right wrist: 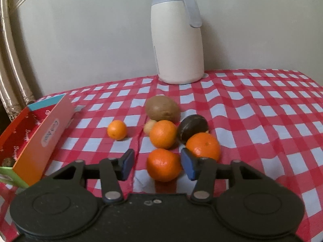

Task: Organize fruits
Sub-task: 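Grasp the large orange with the right tool, then carry the orange with the right tool into the tray and release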

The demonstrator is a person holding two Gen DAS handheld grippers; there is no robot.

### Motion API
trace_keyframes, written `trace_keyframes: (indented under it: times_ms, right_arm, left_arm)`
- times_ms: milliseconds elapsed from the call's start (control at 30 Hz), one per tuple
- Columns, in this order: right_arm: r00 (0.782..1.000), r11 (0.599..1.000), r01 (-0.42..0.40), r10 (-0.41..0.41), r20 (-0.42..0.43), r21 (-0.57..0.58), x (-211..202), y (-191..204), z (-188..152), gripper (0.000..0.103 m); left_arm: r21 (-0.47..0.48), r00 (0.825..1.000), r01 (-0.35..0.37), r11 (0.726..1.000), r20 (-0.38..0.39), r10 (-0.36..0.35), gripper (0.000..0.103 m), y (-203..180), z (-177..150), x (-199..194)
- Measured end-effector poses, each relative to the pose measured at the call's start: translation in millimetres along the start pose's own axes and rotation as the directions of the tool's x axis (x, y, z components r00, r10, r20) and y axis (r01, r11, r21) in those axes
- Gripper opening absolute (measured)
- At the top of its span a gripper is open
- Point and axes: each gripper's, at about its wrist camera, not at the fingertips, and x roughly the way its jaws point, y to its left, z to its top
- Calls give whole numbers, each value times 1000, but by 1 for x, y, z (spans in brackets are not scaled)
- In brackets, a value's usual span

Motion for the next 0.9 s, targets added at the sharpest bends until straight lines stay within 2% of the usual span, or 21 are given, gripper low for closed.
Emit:
trace_keyframes:
  times_ms: [167, 233, 600, 733, 900]
  right_arm:
    - [999, 999, 40, -40, -15, -27, 5, 2, -2, 42]
    - [998, 1000, 20, -19, -60, 8, 14, -3, -4, 39]
    - [1000, 1000, -8, 8, -15, -12, 6, 8, -2, 38]
    - [999, 997, -47, 48, 23, -55, -4, 22, 2, 38]
    - [986, 983, -154, 159, 44, -103, -10, 52, 5, 38]
  left_arm:
    - [-17, 1000, -6, 1000, -4, 6, 100, 3, 0, 1]
    - [-23, 1000, -6, 1000, -4, 6, 100, 4, 1, 1]
    - [-52, 1000, -23, 998, 1, 23, 100, 15, 2, -1]
    - [-59, 999, -39, 997, 3, 39, 100, 22, 2, -3]
    - [-69, 997, -70, 995, 6, 71, 100, 34, 1, -7]
